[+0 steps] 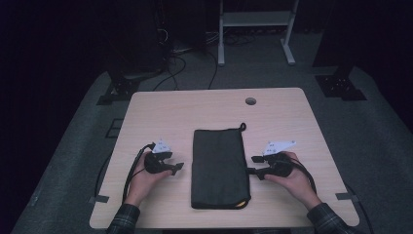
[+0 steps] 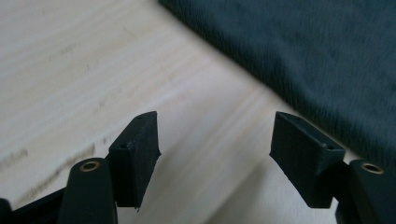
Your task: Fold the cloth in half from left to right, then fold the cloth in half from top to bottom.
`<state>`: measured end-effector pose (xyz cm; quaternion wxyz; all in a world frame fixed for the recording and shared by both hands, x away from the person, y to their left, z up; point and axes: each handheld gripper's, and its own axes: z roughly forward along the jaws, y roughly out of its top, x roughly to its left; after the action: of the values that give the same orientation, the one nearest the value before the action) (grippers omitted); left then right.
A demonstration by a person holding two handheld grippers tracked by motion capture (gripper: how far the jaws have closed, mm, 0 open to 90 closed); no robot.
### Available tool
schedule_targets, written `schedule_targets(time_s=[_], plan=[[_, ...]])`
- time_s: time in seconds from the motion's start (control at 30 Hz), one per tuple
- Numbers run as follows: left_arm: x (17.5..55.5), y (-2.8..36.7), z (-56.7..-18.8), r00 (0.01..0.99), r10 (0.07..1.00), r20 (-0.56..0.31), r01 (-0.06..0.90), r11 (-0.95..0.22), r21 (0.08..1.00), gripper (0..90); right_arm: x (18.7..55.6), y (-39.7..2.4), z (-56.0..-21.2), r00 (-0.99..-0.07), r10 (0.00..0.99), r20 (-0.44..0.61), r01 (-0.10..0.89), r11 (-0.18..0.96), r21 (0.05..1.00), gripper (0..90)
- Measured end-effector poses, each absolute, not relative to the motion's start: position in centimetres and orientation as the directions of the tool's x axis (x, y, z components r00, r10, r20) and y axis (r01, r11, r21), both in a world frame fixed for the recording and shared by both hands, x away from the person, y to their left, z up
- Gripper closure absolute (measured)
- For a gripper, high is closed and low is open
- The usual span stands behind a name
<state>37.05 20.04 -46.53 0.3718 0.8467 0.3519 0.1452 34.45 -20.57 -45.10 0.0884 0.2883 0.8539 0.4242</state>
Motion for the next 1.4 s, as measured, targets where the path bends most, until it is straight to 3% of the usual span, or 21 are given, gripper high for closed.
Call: schedule_targets(time_s=[0.93, 1.4], plan=[[46.3, 16.1, -43.9, 0.714, 0.700, -0.017, 0.463, -0.453, 0.762, 30.4, 46.3, -17.3, -44.0, -0.720, 0.692, 0.046, 0.445, 0.410, 0.796, 42.3], [49.2, 14.4, -46.0, 0.711, 0.703, 0.020, 0.498, -0.524, 0.691, 32.8, 49.0, -16.5, -47.5, -0.683, 0.728, 0.062, 0.522, 0.426, 0.739, 39.1]])
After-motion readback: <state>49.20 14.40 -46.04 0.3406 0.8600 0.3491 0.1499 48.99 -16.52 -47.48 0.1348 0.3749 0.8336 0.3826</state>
